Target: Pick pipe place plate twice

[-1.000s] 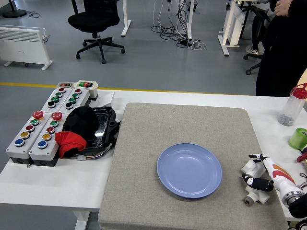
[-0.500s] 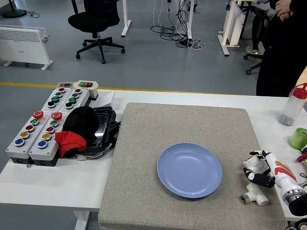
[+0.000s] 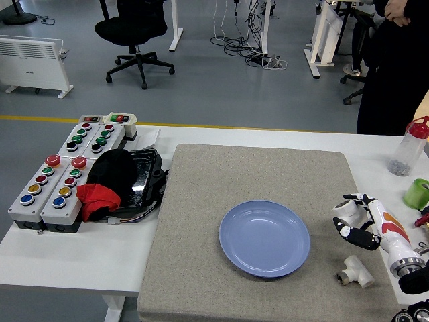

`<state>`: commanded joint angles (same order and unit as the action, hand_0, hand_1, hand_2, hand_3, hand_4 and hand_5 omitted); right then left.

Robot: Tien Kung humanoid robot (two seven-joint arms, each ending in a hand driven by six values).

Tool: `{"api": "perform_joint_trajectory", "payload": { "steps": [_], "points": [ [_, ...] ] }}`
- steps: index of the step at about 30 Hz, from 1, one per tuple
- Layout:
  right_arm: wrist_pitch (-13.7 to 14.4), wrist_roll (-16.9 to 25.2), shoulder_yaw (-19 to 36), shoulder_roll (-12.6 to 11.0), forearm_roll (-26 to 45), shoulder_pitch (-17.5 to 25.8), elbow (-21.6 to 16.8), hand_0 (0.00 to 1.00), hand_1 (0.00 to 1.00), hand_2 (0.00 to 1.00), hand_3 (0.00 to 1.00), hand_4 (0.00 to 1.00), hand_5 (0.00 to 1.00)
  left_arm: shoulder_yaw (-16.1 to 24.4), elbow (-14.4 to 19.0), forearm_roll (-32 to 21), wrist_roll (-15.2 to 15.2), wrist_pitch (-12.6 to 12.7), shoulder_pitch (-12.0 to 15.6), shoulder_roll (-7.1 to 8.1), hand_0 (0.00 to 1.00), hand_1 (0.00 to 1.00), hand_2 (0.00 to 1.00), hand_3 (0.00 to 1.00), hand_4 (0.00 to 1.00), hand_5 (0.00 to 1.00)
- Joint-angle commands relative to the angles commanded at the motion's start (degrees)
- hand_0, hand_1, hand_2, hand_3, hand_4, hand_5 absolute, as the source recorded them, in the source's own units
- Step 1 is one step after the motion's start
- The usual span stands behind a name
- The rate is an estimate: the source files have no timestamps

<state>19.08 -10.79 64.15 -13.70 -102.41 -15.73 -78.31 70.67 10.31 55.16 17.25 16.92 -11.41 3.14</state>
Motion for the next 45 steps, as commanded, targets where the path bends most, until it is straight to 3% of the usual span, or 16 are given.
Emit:
{"api": "perform_joint_trajectory", "payload": {
  "steps": [5, 10, 25, 26, 31, 32, 37, 38, 43, 45],
  "points": [
    [0.7, 1.5, -4.3, -0.1, 1.3, -2.3, -2.4, 0.357, 0.457, 0.535, 0.638, 0.502, 0.236, -0.2, 0.0, -0.3, 0.0, 0.0, 0.0, 0.03, 0.712, 0.753, 0.718, 0.658, 0.403, 0.998],
    [-1.1, 4.4, -9.4, 0.6, 4.4, -5.5, -2.9, 0.355, 0.457, 0.533, 0.635, 0.495, 0.231, -0.3, 0.0, -0.6, -0.1, 0.0, 0.0, 0.05, 0.712, 0.753, 0.718, 0.658, 0.403, 0.998],
    [-7.1, 6.0, -26.5, 1.7, 5.8, -16.9, 2.7, 0.401, 0.497, 0.542, 0.655, 0.506, 0.233, -1.0, 0.0, -1.7, -0.2, 0.2, 0.0, 0.17, 0.713, 0.753, 0.718, 0.659, 0.404, 0.998],
    [-7.4, 5.9, -27.5, 2.0, 6.0, -17.7, 3.4, 0.553, 0.600, 0.599, 0.709, 0.522, 0.246, -0.9, 0.0, -1.7, -0.2, 0.2, 0.0, 0.16, 0.715, 0.753, 0.718, 0.659, 0.404, 0.998],
    [-8.6, 5.5, -30.6, 3.0, 5.2, -20.0, 6.0, 0.553, 0.600, 0.599, 0.709, 0.522, 0.246, -0.9, 0.0, -1.7, -0.1, 0.3, 0.1, 0.16, 0.715, 0.753, 0.718, 0.659, 0.404, 0.998],
    [-9.0, 5.3, -30.7, 3.1, 4.9, -20.2, 6.3, 0.767, 0.754, 0.821, 0.823, 0.625, 0.323, -1.0, 0.0, -1.7, -0.1, 0.3, 0.2, 0.15, 0.715, 0.754, 0.718, 0.659, 0.403, 0.998],
    [-11.5, 4.1, -30.7, 3.5, 3.8, -20.6, 7.3, 0.767, 0.754, 0.821, 0.823, 0.625, 0.323, -0.8, 0.0, -1.3, -0.1, 0.3, 0.3, 0.10, 0.715, 0.754, 0.718, 0.659, 0.403, 0.998],
    [-11.8, 4.0, -30.7, 3.4, 3.8, -20.6, 7.4, 0.889, 0.875, 0.980, 0.956, 0.728, 0.397, -0.8, 0.0, -1.3, -0.1, 0.3, 0.3, 0.10, 0.719, 0.753, 0.718, 0.659, 0.404, 0.998],
    [-13.0, 3.6, -30.6, 3.4, 3.3, -20.6, 7.5, 0.889, 0.875, 0.980, 0.956, 0.728, 0.397, -0.5, 0.0, -0.8, 0.0, 0.2, 0.4, 0.06, 0.719, 0.753, 0.718, 0.659, 0.404, 0.998],
    [-12.6, 3.8, -30.3, 3.4, 3.4, -20.5, 7.5, 0.940, 0.908, 0.998, 0.998, 0.762, 0.413, -0.4, 0.0, -0.6, 0.0, 0.2, 0.5, 0.02, 0.719, 0.753, 0.719, 0.659, 0.404, 0.998]
  ]
}}
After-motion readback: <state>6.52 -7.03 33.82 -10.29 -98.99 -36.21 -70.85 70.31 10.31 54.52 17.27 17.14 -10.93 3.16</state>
